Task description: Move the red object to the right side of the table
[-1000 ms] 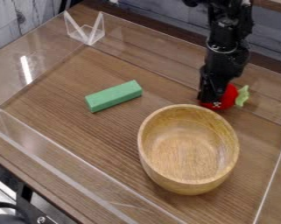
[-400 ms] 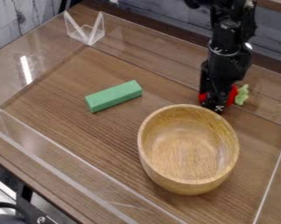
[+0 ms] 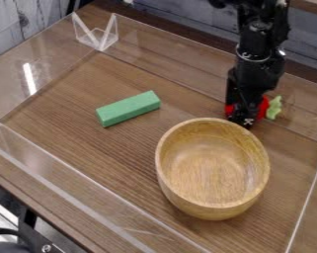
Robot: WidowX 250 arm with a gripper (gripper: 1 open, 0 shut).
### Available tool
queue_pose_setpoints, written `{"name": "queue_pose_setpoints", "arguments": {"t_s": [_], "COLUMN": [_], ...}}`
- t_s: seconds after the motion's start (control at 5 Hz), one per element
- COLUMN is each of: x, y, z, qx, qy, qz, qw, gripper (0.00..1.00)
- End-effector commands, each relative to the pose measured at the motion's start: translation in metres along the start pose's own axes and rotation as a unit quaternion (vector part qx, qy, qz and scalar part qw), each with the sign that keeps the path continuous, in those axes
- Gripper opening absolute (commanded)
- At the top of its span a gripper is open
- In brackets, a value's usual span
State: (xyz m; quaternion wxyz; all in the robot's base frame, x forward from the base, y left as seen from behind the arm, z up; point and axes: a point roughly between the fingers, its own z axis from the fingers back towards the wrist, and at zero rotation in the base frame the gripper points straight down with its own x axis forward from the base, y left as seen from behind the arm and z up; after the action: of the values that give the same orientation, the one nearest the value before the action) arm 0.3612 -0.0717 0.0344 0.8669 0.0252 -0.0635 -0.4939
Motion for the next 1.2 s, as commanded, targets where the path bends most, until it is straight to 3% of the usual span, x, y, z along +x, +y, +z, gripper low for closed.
{"name": "queue_pose_setpoints", "arguments": {"t_s": [0.0, 1.0], "x": [0.0121, 0.0073], "y": [0.0051, 0.0085], "z": [0.0332, 0.0413], "qx": [0.031, 0.029], "qy": [-0.035, -0.035], "qz": [-0.004, 0.017], "qw": [0.9989, 0.9988], "gripper": [1.0, 1.0]}}
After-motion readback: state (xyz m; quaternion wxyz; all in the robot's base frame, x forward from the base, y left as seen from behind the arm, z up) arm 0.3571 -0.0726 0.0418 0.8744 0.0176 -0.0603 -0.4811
